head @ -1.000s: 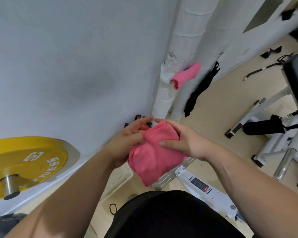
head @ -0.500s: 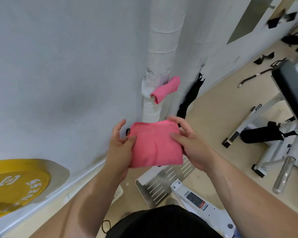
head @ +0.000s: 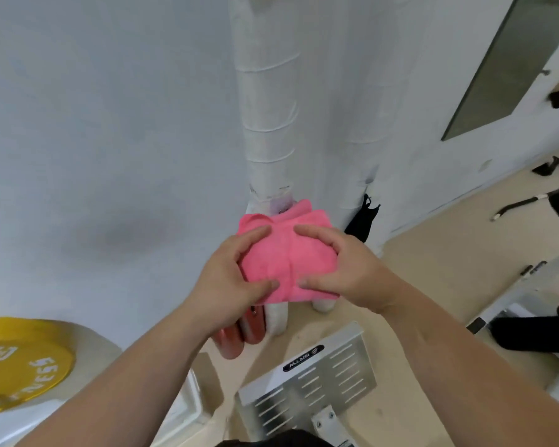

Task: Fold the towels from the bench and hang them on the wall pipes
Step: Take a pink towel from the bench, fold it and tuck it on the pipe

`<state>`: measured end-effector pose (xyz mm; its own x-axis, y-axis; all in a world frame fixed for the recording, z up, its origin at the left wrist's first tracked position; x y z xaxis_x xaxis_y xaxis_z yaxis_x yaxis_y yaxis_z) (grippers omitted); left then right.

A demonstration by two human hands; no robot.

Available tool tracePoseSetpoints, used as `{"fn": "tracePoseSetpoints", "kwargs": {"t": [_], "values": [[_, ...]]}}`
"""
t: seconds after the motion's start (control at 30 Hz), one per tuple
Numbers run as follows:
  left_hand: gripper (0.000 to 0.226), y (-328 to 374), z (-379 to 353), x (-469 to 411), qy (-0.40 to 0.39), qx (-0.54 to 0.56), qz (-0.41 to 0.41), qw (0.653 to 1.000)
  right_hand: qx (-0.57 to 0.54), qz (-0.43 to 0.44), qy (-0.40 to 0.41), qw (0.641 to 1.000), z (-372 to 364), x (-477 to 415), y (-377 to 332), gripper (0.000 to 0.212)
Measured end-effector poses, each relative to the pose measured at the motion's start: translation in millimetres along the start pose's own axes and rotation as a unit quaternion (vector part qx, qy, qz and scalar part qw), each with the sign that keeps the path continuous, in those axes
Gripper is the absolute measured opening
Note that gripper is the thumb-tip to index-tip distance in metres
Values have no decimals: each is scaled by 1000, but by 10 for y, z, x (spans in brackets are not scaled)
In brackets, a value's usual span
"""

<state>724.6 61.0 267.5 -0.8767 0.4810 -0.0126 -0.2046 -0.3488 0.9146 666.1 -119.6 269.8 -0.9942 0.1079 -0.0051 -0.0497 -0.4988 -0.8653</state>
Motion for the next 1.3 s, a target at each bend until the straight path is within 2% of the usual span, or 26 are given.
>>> {"fn": "tracePoseSetpoints", "kwargs": {"t": [0.1,0.17,0.23,0.3,0.37,0.47,0.63,0.7,0.8,0.87,0.93,1.03,1.17,1.3], "values": [[75,57,41,-65,50,24,2,998,85,17,-5,996,135,-105,12,84],[65,65,114,-90,86,18,0,996,104,32,-12,994,137,-173,-8,74],[56,72,195,-115,111,-22,-14,994,126,55,-19,990,93,-250,-64,53],[49,77,265,-158,112,-75,-39,990,159,73,-13,985,60,-330,-129,35],[38,39,325,-242,95,-108,-65,987,175,63,-1,983,49,-401,-158,29],[32,-92,413,-395,52,-103,-78,990,143,39,-16,989,11,-443,-245,19],[14,-144,515,-528,-37,61,-50,996,-78,12,-22,997,-70,-421,-491,23],[15,-91,580,-537,-22,110,-48,992,-119,4,23,993,-69,-444,-514,23],[38,12,620,-569,-1,125,-73,989,-151,-5,97,984,6,-486,-527,23],[63,45,576,-613,-22,121,-75,990,-169,-1,136,976,98,-518,-572,32],[76,151,525,-649,-47,145,-98,983,-181,19,161,970,203,-552,-639,33],[67,352,547,-733,-29,191,-135,972,-160,53,183,969,359,-595,-743,31],[52,741,536,-859,18,195,-200,960,-158,105,205,960,657,-644,-933,31],[40,1178,361,-1077,33,209,-215,953,-137,155,194,959,1140,-763,-1039,38]]}}
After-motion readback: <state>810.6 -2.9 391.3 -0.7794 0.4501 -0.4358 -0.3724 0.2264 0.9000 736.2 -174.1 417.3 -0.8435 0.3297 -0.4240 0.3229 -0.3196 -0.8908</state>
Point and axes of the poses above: each hand's wrist, its own x-axis away from the middle knuckle, its own z-axis out of the back of the hand, y = z × x, the point moved 9 cm from there along -x, towards the middle knuckle, and after that the axes turned 1 degree about y, right-handed, at the moved point
